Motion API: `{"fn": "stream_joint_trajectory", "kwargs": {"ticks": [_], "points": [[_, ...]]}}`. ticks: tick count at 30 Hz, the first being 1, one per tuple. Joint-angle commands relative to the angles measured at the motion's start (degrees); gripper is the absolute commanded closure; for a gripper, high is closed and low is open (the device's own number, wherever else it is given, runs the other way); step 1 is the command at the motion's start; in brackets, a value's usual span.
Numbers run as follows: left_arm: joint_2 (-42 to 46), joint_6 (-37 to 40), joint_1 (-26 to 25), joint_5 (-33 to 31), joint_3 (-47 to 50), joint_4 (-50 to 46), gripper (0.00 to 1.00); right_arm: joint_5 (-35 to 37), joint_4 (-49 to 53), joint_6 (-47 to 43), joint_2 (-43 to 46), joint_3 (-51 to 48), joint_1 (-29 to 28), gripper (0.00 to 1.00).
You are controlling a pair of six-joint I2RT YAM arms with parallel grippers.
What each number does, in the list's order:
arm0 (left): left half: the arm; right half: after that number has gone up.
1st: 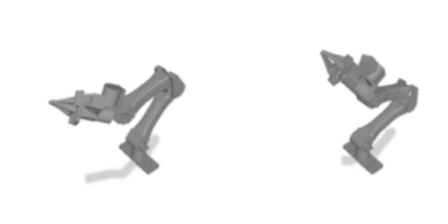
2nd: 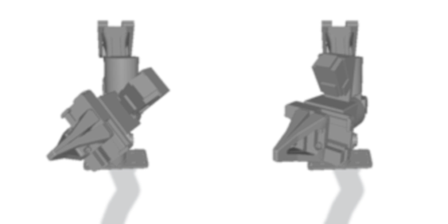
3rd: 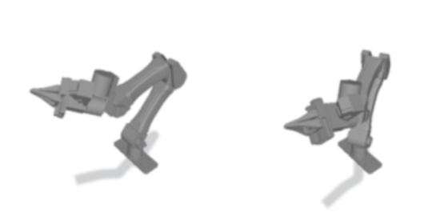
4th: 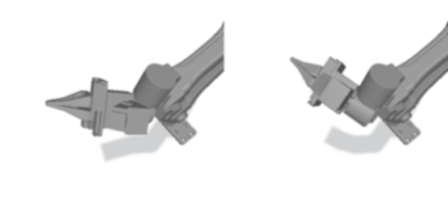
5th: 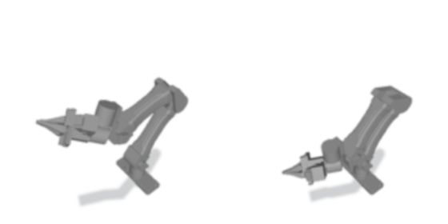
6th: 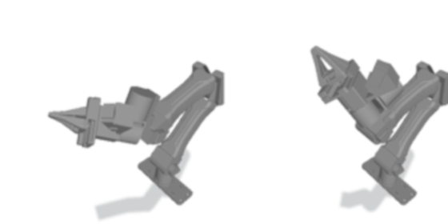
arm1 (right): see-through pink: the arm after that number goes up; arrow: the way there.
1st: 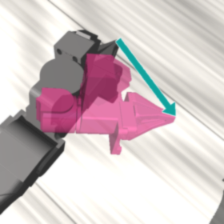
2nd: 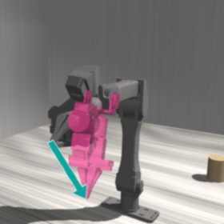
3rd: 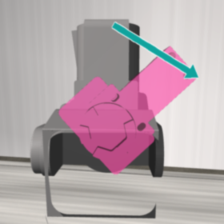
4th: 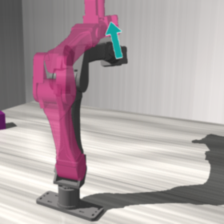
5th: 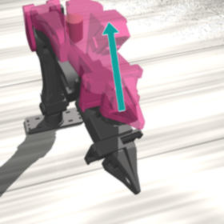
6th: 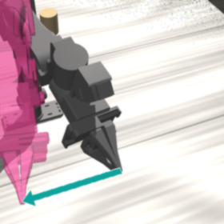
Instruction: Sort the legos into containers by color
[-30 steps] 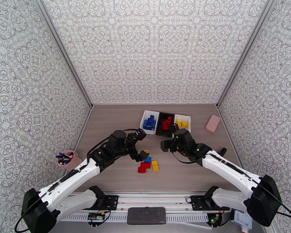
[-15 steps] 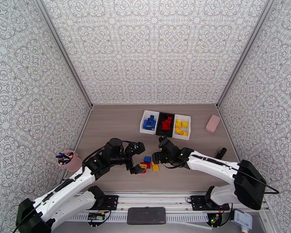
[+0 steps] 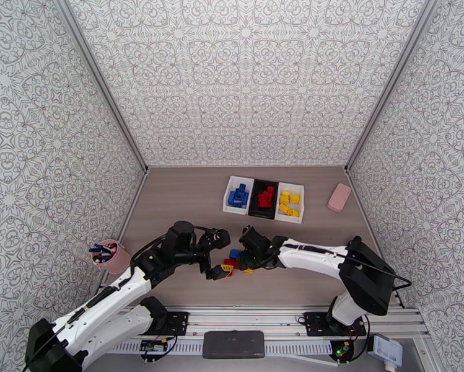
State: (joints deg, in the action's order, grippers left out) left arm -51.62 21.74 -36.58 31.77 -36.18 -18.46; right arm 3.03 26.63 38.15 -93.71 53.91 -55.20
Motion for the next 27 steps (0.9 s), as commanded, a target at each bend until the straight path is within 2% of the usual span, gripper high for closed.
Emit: {"fn": "stream_joint_trajectory", "kwargs": {"ticks": [1,18,27], "points": [[0.67,1.46,0.54,1.25,0.95,-0.90,0.00,-1.61,0.13,0.43,-1.68,1.95,-0.44,0.28],[0.36,1.46,1.14,1.94,1.02,-0.52,0.00,-1.45,1.06,0.96,-4.82,3.37,-0.48,0.54],[0.47,0.82,1.64,1.84,0.68,-0.34,0.00,0.97,2.33,0.27,-2.15,4.18,-0.43,0.65]]}}
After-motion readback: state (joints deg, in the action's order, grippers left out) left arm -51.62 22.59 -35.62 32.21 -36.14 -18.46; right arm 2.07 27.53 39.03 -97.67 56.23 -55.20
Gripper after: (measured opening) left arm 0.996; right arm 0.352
